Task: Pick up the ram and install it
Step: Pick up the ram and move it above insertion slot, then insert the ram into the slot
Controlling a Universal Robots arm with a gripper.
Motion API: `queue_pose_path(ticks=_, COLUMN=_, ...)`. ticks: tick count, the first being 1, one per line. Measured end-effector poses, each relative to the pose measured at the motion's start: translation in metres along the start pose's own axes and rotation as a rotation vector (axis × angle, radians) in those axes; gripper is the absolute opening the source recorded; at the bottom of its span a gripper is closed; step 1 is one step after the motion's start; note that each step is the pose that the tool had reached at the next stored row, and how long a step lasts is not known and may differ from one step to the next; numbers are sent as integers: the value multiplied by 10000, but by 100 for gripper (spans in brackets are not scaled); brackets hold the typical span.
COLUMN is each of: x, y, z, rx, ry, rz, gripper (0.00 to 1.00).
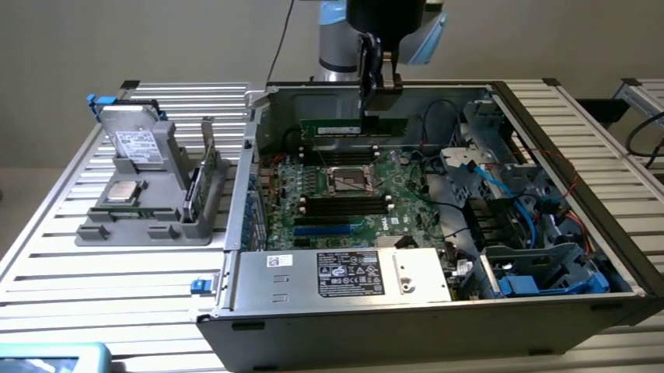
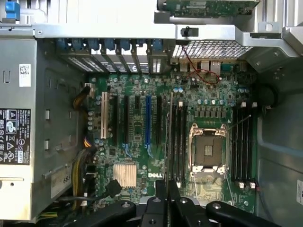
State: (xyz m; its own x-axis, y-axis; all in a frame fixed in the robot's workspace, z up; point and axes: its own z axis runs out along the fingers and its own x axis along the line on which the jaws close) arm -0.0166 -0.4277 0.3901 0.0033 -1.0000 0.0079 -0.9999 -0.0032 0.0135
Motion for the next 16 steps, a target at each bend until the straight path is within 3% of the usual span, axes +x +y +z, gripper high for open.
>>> queue_pose_path(ticks=6, x=-12, y=-1, z=3, rx=-3, ry=-10, rz=-1, gripper=13)
queue_pose_path(ticks=16, x=-185, y=-3, z=124, rx=-3, ry=-12, rz=0, gripper=13)
